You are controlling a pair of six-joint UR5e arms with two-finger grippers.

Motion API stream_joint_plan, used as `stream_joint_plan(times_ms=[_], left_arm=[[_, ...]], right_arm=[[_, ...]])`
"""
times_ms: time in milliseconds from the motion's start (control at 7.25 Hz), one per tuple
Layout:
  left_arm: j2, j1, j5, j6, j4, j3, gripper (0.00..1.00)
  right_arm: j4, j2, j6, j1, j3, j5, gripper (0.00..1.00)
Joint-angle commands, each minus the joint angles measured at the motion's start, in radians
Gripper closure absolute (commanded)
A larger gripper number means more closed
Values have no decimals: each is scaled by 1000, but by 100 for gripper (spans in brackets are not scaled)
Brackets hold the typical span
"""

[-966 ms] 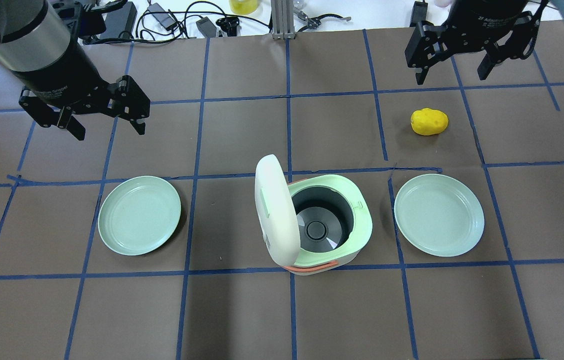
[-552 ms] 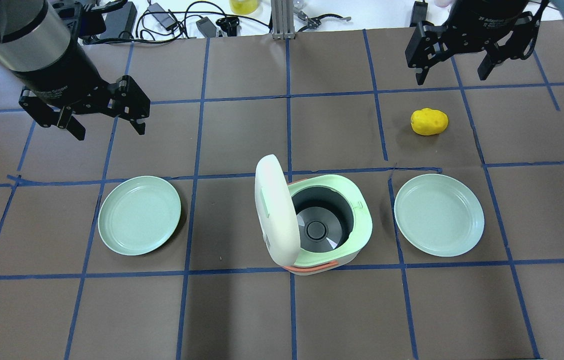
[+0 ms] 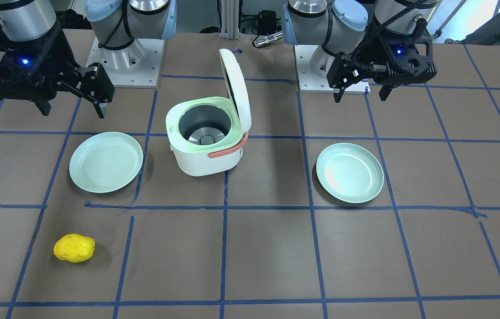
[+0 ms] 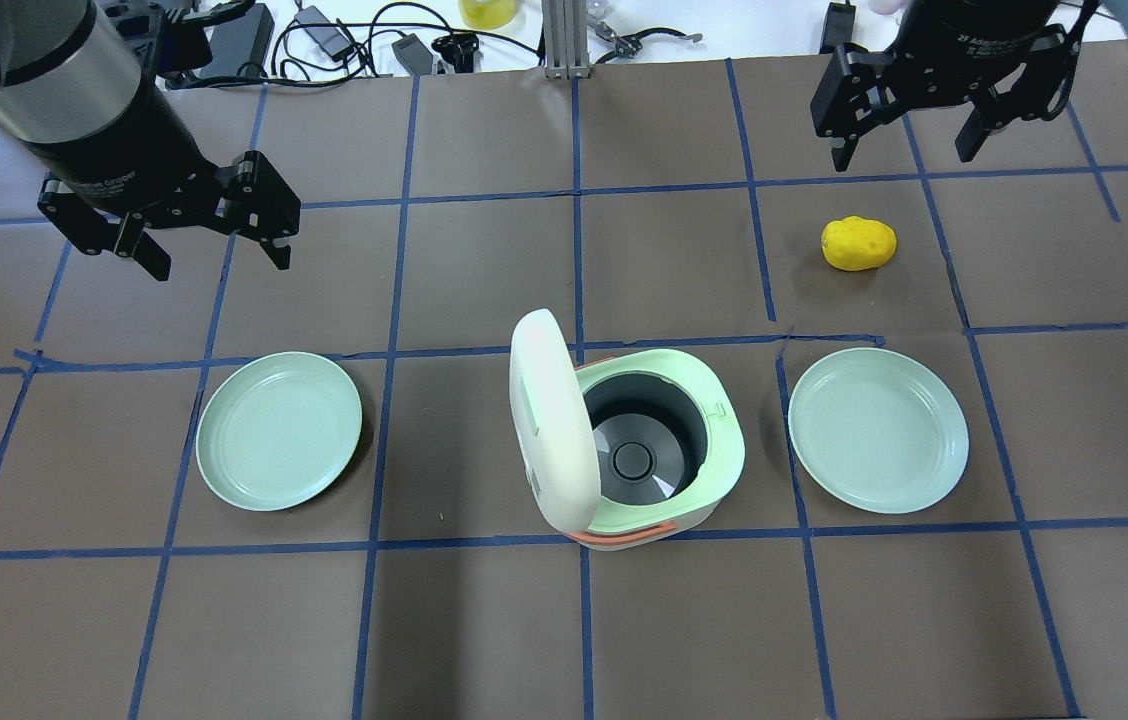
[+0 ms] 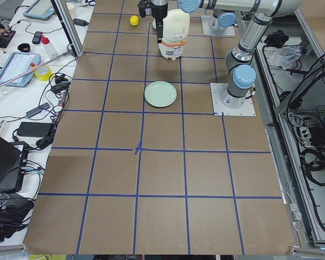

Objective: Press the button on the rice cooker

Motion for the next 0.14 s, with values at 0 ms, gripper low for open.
stream_joint_plan(times_ms=[0], left_arm=[[0, 0, 0, 0, 0, 0, 0]], right_arm=[[0, 0, 1, 1, 1, 0, 0]])
